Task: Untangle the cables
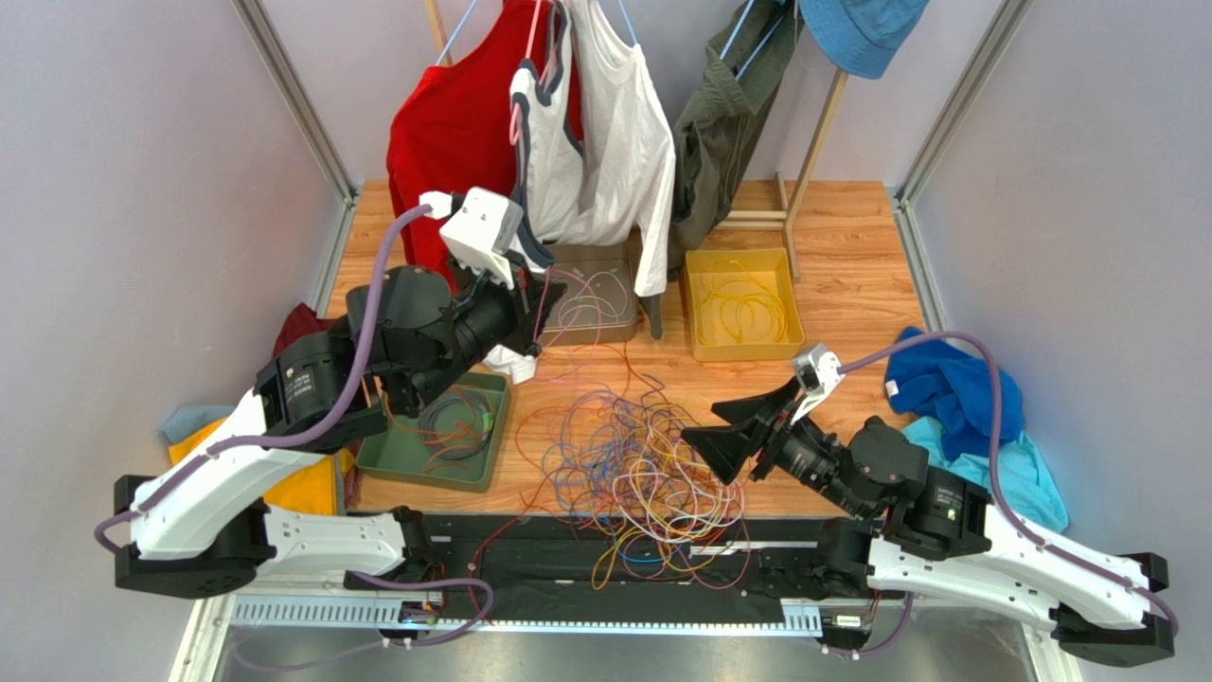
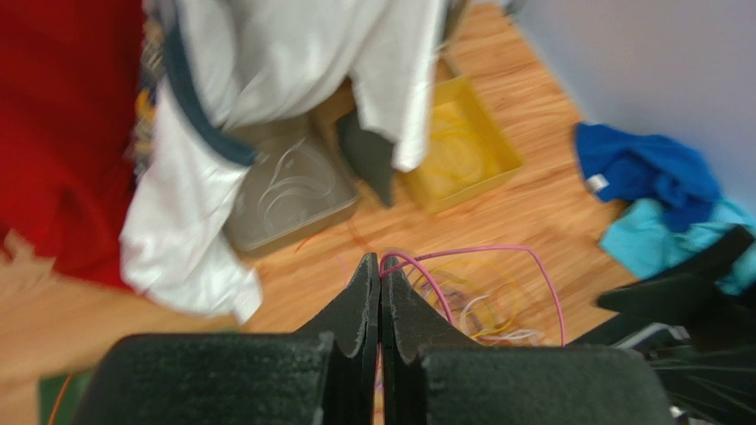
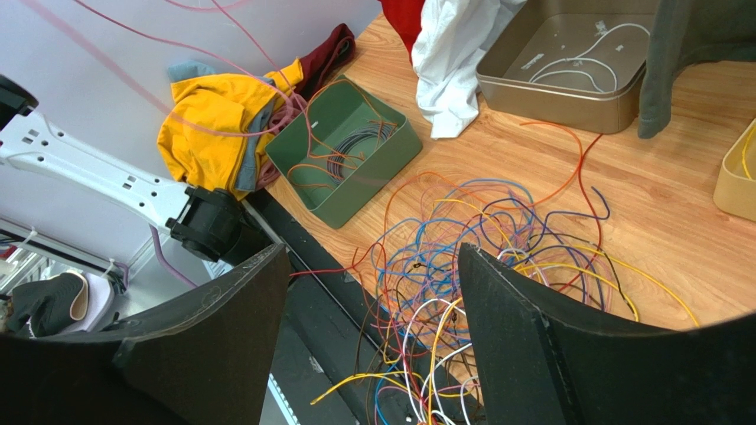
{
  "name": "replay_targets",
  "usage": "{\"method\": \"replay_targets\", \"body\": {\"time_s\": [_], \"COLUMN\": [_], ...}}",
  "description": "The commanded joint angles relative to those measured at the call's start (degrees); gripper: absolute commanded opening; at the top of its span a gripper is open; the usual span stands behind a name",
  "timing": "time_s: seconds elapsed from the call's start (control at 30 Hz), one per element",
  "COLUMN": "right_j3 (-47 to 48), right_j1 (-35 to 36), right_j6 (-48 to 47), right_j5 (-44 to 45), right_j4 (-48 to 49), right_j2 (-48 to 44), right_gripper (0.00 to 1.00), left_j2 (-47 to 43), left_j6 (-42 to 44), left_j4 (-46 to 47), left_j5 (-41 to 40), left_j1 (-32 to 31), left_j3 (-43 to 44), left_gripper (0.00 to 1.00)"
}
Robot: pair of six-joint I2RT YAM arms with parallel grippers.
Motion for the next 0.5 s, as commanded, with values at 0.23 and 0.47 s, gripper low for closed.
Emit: {"method": "replay_targets", "body": {"time_s": [0.23,0.47], "right_j3": [-1.59,-2.04], "right_j1": [0.1,0.1], "right_j6": [1.08,1.17], "right_j5": [4.29,4.2], "right_j4": [-0.17,0.01], "right_j2": [-4.22,-4.75], "right_gripper": [0.72,0.72], "left_j2": [-13.22,-12.78], "left_j6": [-8.76,-8.06], "left_j4": [-9.68,-14.61], "left_j5": [-2.99,-6.78], "left_j1": [16.94,20.37], "left_j3": [-11.0,-6.96], "left_gripper": [0.0,0.0]}}
